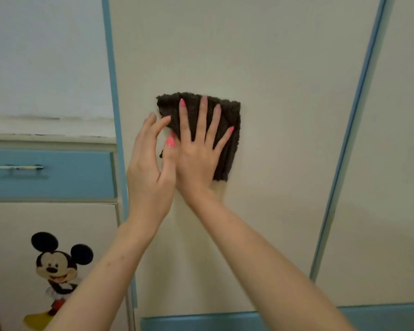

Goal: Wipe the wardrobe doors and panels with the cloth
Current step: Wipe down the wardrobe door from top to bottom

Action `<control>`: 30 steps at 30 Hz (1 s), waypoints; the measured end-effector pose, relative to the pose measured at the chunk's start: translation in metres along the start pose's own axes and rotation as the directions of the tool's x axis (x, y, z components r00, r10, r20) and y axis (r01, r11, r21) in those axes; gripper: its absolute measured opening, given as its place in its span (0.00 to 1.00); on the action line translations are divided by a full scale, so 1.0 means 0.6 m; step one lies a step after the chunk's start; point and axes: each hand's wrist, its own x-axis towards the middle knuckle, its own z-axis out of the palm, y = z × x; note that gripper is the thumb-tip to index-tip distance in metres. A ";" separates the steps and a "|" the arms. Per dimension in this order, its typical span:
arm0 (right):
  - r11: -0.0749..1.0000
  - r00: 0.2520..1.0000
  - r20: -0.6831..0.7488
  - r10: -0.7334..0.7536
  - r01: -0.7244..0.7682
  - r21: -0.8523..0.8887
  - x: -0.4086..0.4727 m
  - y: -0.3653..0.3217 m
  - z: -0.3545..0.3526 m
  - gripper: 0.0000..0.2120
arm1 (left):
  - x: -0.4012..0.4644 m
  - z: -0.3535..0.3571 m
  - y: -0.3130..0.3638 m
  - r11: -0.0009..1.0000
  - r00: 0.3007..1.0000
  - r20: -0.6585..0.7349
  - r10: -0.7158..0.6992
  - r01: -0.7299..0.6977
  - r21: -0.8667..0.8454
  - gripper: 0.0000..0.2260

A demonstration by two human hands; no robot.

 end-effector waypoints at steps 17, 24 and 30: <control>0.474 0.460 0.177 -0.870 0.879 0.049 -0.066 0.240 -0.039 0.21 | -0.050 0.008 -0.014 0.995 0.996 0.078 0.033 -0.040 0.088 0.18; 0.757 0.761 0.206 -0.616 0.643 -0.112 -0.195 0.277 -0.031 0.25 | -0.074 0.034 -0.002 0.992 0.989 0.098 0.108 -0.114 0.061 0.17; 0.048 -0.002 0.448 -0.894 0.994 0.101 -0.212 0.434 -0.075 0.27 | -0.108 0.048 0.001 0.991 0.980 0.173 0.103 -0.117 0.072 0.17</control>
